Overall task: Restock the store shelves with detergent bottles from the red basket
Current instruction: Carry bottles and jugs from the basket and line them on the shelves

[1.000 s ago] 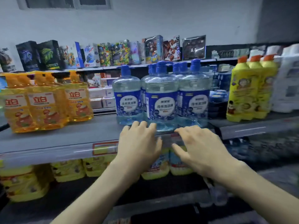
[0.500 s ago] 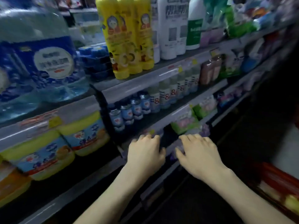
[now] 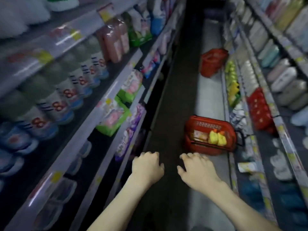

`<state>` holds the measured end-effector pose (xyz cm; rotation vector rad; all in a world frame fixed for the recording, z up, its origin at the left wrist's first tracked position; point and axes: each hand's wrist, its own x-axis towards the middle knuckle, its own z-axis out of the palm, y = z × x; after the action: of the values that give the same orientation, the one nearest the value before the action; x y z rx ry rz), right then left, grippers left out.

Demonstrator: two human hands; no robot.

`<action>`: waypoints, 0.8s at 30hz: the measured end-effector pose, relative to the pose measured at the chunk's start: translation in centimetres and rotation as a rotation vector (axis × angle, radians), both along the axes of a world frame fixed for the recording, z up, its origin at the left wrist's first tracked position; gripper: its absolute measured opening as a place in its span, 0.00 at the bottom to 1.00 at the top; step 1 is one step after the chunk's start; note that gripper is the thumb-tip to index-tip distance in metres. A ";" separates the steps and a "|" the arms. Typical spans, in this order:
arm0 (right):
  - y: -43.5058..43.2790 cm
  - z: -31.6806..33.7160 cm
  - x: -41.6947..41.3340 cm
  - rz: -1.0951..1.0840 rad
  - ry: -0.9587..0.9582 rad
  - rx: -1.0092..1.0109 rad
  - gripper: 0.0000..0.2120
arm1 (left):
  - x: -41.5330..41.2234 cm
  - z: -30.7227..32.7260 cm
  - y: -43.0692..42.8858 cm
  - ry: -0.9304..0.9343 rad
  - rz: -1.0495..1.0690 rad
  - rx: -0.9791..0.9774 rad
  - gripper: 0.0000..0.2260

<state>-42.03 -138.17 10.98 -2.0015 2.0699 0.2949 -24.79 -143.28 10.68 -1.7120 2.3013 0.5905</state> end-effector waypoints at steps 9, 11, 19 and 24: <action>-2.3 -3.8 -12.4 -0.302 -0.050 0.096 0.22 | -13.1 -5.0 -5.6 -0.035 -0.227 0.140 0.20; -3.2 -4.9 -15.6 -0.327 -0.072 0.118 0.23 | -16.4 -5.9 -6.8 -0.045 -0.241 0.170 0.20; -6.2 -7.3 -29.0 -0.348 -0.083 0.180 0.22 | -29.5 -6.9 -11.2 -0.015 -0.252 0.169 0.17; -9.2 -8.8 -35.8 -0.337 -0.074 0.210 0.23 | -35.6 -8.1 -14.3 -0.009 -0.280 0.204 0.14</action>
<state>-77.84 -147.39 2.23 -1.4937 2.1815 0.3493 -60.37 -157.63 2.57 -1.2717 2.3254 0.7272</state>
